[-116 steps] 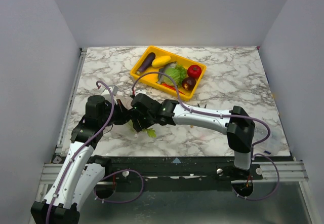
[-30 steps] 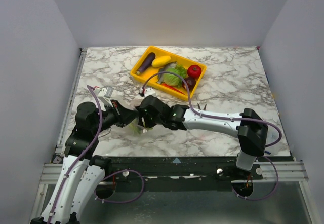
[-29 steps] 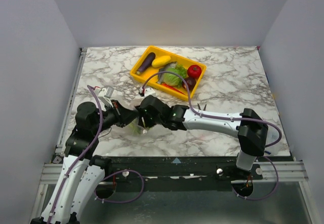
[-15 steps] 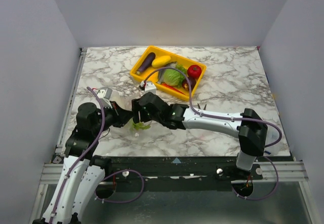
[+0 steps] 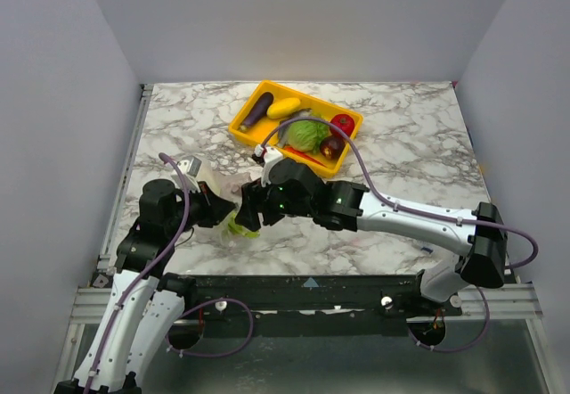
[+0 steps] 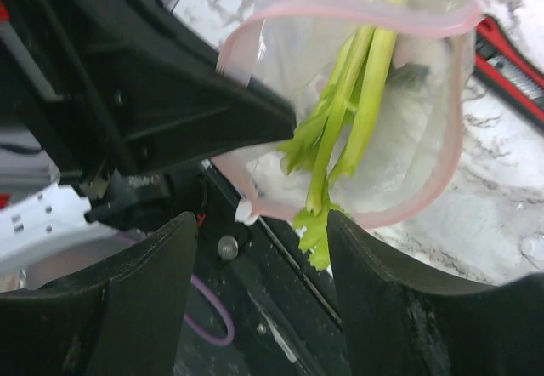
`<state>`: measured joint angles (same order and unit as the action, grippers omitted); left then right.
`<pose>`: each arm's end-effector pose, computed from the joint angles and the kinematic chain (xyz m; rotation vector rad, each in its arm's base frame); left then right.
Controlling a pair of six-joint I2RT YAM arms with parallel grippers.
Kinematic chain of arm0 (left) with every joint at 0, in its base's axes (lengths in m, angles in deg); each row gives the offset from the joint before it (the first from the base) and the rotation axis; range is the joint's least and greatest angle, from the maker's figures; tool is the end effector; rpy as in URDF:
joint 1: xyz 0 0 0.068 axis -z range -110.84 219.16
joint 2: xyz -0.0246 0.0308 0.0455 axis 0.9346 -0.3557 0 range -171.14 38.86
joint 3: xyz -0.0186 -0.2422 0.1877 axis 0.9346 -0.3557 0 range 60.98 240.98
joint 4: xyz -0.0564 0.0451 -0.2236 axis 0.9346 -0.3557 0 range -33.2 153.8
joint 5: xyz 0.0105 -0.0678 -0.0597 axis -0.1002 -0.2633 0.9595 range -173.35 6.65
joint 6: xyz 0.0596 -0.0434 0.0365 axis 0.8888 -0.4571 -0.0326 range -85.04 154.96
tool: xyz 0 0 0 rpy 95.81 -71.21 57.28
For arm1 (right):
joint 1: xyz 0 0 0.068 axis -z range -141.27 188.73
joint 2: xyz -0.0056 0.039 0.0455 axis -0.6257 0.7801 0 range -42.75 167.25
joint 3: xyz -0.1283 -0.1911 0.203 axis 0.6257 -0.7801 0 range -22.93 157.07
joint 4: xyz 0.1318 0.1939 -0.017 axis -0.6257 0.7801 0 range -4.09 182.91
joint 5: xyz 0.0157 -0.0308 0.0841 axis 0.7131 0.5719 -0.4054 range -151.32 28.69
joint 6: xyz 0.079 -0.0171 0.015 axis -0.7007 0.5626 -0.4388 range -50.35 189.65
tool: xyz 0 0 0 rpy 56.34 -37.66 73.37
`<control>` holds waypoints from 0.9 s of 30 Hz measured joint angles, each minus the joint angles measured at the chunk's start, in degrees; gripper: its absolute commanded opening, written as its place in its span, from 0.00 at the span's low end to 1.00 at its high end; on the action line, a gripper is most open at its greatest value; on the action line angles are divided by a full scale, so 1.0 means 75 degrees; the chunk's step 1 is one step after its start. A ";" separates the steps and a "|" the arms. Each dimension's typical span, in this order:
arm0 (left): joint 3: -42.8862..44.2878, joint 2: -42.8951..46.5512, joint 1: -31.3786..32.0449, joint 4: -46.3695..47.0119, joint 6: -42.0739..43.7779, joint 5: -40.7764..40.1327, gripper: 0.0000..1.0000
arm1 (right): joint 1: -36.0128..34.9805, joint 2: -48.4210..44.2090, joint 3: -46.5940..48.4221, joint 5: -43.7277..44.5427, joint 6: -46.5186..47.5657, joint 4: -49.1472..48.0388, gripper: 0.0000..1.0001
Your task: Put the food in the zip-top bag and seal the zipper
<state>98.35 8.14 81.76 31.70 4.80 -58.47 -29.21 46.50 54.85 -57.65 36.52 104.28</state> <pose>0.0876 -0.0504 0.2912 -0.0310 2.0900 -0.9019 0.1418 0.3380 0.3559 -0.6337 2.1608 0.9610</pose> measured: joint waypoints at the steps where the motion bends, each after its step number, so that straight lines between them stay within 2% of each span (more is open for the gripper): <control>1: 0.0000 -0.0017 0.0000 -0.0017 0.0009 0.0000 0.00 | -0.0006 -0.0058 -0.0067 -0.0157 0.0044 -0.0003 0.67; 6: 0.0000 -0.0026 0.0000 -0.0026 0.0020 0.0000 0.00 | -0.0111 -0.0067 -0.0536 -0.0440 0.0003 -0.0026 0.72; 11: 0.0003 -0.0026 0.0000 -0.0035 0.0029 0.0000 0.00 | -0.0146 0.0038 -0.0659 -0.0006 -0.1183 0.0498 0.71; 13: 0.0003 -0.0026 0.0000 -0.0038 0.0026 0.0000 0.00 | -0.0140 0.0052 -0.0734 0.0012 -0.1682 0.0536 0.68; 16: 0.0003 -0.0026 0.0000 -0.0029 0.0023 0.0000 0.00 | -0.0146 0.0090 -0.0956 0.0006 -0.2378 0.0507 0.57; 24: 0.0003 -0.0003 0.0000 -0.0029 0.0020 0.0003 0.00 | -0.0149 0.0385 -0.1451 -0.0067 -0.3410 0.0044 0.49; 27: 0.0000 0.0050 0.0000 -0.0035 0.0020 0.0003 0.00 | -0.0149 0.0385 -0.1626 -0.0044 -0.3590 -0.0221 0.43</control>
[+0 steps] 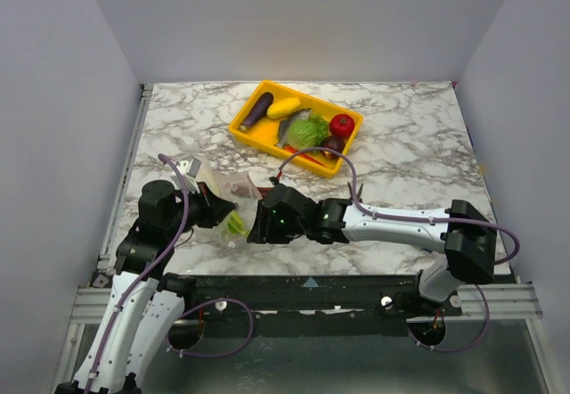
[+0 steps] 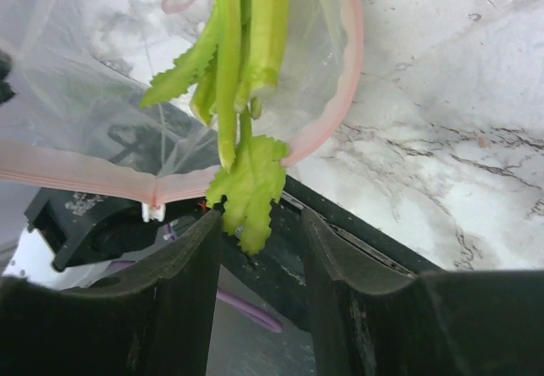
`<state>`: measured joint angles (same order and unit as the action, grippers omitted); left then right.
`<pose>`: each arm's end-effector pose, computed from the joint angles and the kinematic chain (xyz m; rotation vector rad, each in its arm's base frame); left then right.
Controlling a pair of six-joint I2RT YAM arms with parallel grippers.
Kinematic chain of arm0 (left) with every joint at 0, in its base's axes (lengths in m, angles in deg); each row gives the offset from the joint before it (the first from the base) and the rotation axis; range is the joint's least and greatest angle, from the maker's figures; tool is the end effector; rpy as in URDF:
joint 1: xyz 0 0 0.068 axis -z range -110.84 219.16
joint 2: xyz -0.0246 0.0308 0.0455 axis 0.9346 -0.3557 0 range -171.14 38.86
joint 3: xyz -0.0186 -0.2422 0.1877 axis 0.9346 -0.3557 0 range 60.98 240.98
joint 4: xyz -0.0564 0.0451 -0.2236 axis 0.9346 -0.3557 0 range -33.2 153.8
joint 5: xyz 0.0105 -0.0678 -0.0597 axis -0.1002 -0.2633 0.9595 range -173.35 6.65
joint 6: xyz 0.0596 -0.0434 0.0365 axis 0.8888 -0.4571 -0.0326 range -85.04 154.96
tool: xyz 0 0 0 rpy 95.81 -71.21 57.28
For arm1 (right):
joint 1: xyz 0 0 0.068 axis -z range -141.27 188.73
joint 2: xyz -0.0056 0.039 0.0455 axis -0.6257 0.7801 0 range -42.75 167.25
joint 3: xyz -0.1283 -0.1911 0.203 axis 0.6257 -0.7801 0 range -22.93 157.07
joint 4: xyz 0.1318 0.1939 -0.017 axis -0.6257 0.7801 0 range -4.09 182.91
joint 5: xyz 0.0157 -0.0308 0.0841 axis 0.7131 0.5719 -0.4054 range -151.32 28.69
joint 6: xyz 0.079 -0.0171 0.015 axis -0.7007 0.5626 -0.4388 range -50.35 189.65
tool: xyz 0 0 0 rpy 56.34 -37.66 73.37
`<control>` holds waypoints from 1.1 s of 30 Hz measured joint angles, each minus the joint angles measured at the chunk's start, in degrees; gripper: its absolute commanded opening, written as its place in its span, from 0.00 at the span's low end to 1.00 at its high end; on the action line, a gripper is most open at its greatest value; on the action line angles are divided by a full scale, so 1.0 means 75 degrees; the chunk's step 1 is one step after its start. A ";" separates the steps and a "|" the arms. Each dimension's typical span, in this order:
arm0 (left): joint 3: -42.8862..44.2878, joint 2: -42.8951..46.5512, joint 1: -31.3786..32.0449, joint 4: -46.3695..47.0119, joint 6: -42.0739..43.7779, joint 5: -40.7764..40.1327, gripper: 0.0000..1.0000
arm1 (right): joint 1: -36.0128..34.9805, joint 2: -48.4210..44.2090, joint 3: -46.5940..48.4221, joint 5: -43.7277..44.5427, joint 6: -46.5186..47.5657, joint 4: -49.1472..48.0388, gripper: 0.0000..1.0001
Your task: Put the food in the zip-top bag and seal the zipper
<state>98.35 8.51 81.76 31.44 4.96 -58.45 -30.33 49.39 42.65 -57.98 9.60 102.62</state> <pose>0.0862 -0.0502 0.2912 -0.0272 2.0876 -0.9007 0.1316 0.3326 0.2695 -0.1698 2.5673 0.9714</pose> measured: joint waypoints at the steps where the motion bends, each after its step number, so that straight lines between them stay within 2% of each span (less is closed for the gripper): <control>1: 0.0003 0.0006 0.0000 0.0000 0.0000 0.0000 0.00 | 0.0000 0.0000 -0.0012 0.0006 -0.0041 -0.0047 0.42; 15: 0.0000 0.0111 0.0000 -0.0038 0.0003 0.0000 0.00 | 0.0000 0.0032 0.0000 0.0216 -0.0032 -0.0446 0.44; 17: 0.0000 0.0119 0.0000 -0.0047 0.0000 0.0000 0.00 | 0.0000 0.0032 0.0082 0.0289 0.0038 -0.0344 0.38; 19: 0.0000 0.0119 0.0000 -0.0047 0.0003 0.0000 0.00 | 0.0000 0.0032 0.0169 0.0356 0.0096 -0.0286 0.28; 23: 0.0000 0.0119 0.0000 -0.0047 0.0000 0.0000 0.00 | 0.0000 0.0032 0.0248 0.0452 0.0227 -0.0245 0.22; 26: 0.0000 0.0119 0.0000 -0.0047 0.0000 0.0000 0.00 | 0.0000 0.0044 0.0321 0.0481 0.0332 -0.0108 0.02; 33: 0.0000 0.0125 0.0000 -0.0050 -0.0015 0.0044 0.00 | 0.0000 0.0166 0.0490 0.0574 0.0729 -0.0297 0.00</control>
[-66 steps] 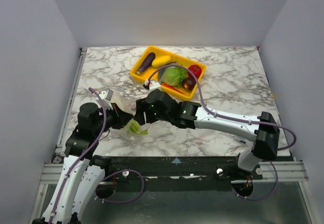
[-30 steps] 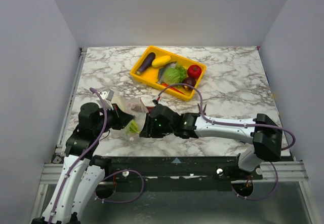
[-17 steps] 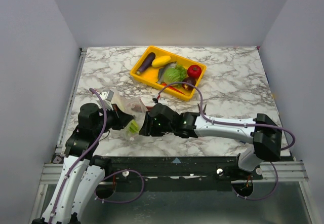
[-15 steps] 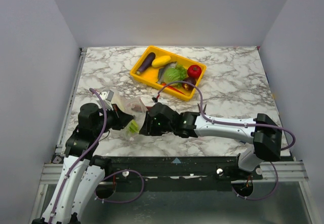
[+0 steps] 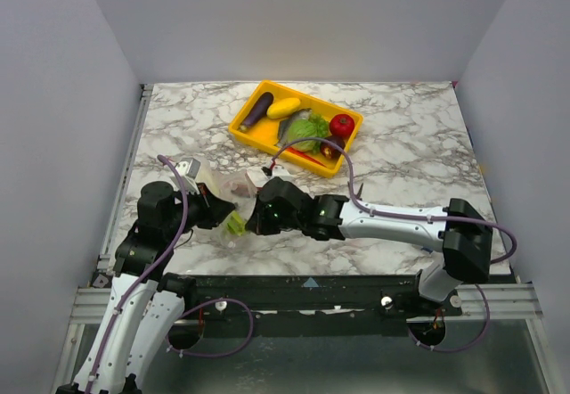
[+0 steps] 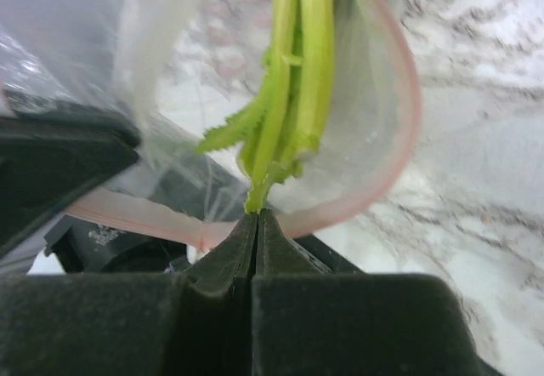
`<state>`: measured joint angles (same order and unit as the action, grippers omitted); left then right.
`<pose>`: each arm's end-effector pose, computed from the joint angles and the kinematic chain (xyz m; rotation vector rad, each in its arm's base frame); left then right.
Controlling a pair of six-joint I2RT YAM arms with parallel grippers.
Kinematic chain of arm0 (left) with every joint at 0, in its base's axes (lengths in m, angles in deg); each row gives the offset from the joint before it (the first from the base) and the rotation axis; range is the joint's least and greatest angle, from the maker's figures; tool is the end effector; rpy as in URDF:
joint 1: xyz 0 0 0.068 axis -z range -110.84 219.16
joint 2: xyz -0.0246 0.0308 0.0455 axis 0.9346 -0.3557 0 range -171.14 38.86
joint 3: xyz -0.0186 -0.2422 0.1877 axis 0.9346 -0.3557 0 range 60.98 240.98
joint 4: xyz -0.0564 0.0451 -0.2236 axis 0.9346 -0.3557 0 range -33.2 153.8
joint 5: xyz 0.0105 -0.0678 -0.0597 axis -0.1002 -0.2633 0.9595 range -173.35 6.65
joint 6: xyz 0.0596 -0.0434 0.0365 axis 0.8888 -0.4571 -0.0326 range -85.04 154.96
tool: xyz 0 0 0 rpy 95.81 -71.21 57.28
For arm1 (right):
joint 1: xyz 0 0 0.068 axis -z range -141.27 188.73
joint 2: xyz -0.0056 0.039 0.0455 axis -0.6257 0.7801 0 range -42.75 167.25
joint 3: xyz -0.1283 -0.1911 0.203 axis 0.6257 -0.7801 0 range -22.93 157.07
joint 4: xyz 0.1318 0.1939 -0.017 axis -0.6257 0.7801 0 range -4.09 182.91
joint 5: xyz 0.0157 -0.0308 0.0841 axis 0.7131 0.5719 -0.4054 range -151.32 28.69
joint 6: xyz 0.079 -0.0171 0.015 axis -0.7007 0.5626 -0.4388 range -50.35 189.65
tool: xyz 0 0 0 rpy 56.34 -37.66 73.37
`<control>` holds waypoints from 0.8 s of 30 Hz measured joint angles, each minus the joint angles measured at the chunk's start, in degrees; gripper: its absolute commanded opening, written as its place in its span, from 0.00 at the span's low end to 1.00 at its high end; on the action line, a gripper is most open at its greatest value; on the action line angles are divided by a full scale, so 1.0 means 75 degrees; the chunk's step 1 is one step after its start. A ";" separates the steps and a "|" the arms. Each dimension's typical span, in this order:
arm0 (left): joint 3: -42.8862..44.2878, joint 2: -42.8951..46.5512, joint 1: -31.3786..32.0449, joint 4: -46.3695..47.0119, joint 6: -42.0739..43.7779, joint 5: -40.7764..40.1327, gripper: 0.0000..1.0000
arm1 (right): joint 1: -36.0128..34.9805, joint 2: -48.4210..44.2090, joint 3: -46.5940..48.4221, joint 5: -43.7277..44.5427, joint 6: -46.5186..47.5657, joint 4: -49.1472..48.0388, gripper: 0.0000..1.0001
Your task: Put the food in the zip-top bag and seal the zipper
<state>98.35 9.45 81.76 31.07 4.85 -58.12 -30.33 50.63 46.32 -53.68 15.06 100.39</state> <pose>0.0827 -0.0498 0.2916 -0.0220 2.0784 -0.9083 0.1421 0.3451 0.2878 -0.2295 2.4295 0.9576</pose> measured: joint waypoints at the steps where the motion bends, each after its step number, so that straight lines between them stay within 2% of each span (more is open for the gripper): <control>1: 0.0000 0.0000 0.0000 0.0000 -0.0015 0.0012 0.00 | 0.0000 0.0032 0.0000 0.0023 0.0105 -0.0181 0.00; 5: 0.0003 0.0061 0.0000 0.0006 -0.0175 0.0131 0.00 | 0.0000 0.0463 0.0000 0.0166 0.0618 -0.1515 0.00; 10: 0.0058 0.0184 0.0000 0.0032 -0.0481 0.0332 0.00 | 0.0000 0.1973 0.0163 0.0291 0.1309 -0.3261 0.00; 13: 0.0087 0.0265 -0.0015 -0.0003 -0.0589 0.0335 0.00 | 0.0000 0.2521 0.0117 0.0309 0.1521 -0.3590 0.00; 17: 0.0087 0.0358 -0.0015 -0.0050 -0.0711 0.0321 0.00 | 0.0000 0.2393 0.0012 0.0449 0.1731 -0.3774 0.01; 21: 0.0085 0.0498 -0.0015 0.0006 -0.0801 0.0303 0.00 | 0.0000 0.2221 0.0140 0.0618 0.1839 -0.3497 0.12; 24: 0.0079 0.0493 -0.0015 0.0017 -0.0796 0.0213 0.00 | 0.0000 0.2203 0.0466 0.0676 0.1871 -0.2958 0.27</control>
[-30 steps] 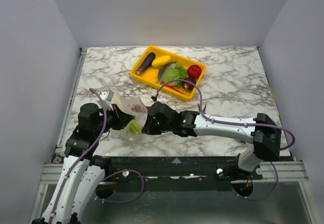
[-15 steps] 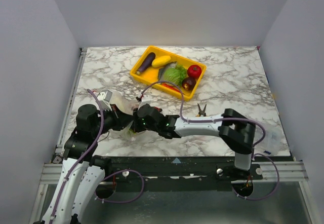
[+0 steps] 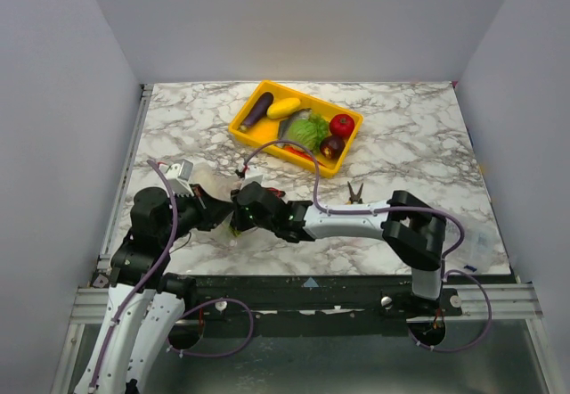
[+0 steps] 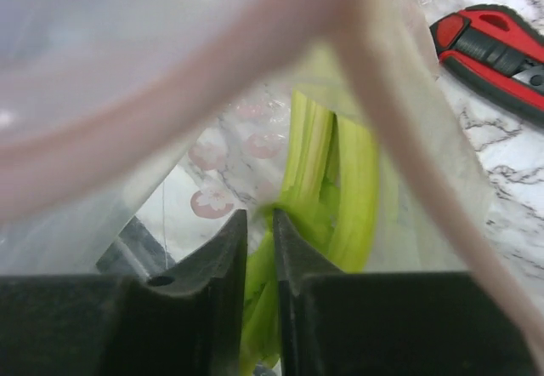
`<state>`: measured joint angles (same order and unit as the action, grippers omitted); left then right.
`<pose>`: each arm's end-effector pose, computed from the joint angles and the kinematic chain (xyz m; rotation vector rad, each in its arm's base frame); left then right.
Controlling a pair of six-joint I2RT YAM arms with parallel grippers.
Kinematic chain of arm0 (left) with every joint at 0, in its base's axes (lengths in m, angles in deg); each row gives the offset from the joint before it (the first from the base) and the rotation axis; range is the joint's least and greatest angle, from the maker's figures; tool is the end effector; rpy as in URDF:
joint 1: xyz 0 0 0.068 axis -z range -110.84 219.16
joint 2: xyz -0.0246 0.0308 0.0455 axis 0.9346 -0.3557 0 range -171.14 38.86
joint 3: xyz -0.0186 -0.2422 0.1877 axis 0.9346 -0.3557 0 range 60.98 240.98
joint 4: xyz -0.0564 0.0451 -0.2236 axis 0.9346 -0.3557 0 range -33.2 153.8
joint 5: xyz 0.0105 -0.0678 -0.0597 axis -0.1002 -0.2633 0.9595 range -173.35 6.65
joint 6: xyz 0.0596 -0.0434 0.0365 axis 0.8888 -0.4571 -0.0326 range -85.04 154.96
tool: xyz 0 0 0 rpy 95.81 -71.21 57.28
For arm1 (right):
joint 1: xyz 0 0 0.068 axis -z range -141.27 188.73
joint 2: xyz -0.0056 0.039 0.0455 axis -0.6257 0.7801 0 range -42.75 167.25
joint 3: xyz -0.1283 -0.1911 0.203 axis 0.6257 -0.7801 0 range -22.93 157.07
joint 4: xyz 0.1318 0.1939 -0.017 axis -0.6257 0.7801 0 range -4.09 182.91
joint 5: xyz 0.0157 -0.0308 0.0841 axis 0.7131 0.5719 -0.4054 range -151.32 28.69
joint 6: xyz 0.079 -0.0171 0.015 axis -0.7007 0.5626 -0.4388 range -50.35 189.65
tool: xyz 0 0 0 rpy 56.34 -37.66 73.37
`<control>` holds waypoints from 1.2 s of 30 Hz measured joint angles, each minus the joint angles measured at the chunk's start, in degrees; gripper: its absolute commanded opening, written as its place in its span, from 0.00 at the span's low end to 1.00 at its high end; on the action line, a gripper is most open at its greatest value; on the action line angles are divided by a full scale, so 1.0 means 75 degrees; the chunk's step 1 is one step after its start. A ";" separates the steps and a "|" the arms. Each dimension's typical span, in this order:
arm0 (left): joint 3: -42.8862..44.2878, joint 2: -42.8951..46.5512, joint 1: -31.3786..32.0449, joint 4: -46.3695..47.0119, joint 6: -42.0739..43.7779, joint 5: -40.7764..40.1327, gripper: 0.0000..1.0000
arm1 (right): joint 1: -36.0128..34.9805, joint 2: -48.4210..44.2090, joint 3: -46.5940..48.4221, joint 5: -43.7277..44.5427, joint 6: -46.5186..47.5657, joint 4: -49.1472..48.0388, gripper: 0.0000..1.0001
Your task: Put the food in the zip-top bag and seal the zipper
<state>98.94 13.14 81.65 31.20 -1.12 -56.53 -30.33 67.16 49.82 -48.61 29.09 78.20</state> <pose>0.0699 -0.0486 0.2999 -0.0839 2.0198 -1.0039 0.1776 0.4203 0.2410 -0.4040 2.1729 0.9107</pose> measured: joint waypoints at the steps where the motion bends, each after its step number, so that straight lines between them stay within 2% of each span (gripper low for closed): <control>1: -0.0006 0.0000 0.0000 -0.0003 0.0003 -0.0058 0.00 | 0.0000 -0.0026 0.0064 0.0006 0.0003 0.0140 0.31; 5: -0.0020 -0.0023 0.0000 -0.0009 0.0064 -0.0256 0.00 | 0.0000 -0.0291 0.0140 0.0015 0.0020 0.0796 0.48; 12: -0.0020 -0.0058 0.0000 -0.0029 0.0230 -0.0554 0.00 | 0.0015 -0.0833 0.0184 0.0096 0.0099 0.1798 0.63; 19: -0.0020 -0.0087 0.0000 -0.0044 0.0297 -0.0650 0.00 | 0.0015 -0.1568 0.0341 0.0265 0.0312 0.2314 0.68; 27: -0.0020 -0.0172 0.0000 -0.0044 0.0490 -0.0801 0.00 | 0.0015 -0.1626 0.0793 0.0268 0.0434 0.2836 0.68; 32: 0.0009 -0.0172 0.0000 -0.0262 0.0825 -0.1259 0.00 | 0.0015 -0.1851 0.0903 0.0522 0.0600 0.3156 0.68; 36: 0.0283 -0.0221 0.0000 -0.0647 0.1221 -0.1935 0.00 | 0.0055 -0.2521 0.0863 0.1046 0.0740 0.3474 0.76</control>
<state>101.06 11.48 81.65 26.34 8.04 -71.04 -29.91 48.25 56.29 -40.76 34.65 104.25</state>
